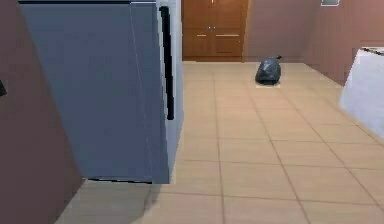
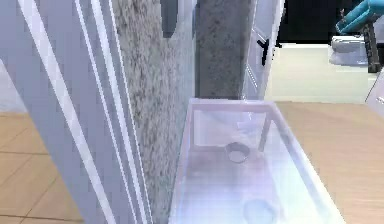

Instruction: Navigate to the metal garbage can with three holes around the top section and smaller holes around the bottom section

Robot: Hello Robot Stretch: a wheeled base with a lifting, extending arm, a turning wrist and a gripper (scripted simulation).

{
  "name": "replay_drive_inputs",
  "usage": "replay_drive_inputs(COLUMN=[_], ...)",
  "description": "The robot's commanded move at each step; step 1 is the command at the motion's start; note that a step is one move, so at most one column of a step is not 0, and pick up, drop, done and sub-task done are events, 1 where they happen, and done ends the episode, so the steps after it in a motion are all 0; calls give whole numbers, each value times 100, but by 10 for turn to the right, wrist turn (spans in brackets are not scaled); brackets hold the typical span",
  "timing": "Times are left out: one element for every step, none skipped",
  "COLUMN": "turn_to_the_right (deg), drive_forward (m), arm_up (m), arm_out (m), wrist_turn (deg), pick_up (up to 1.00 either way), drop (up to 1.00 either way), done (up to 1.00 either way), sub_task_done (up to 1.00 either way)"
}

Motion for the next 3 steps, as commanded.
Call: replay_drive_inputs(turn_to_the_right=[0, 240, 0], drive_forward=[30, 0, 80], arm_up=[0, 0, 0], arm_out=[0, 0, 0], wrist_turn=[0, 0, 0], pick_up=[0, 0, 0], drop=[0, 0, 0], done=[0, 0, 0], sub_task_done=[0, 0, 0])
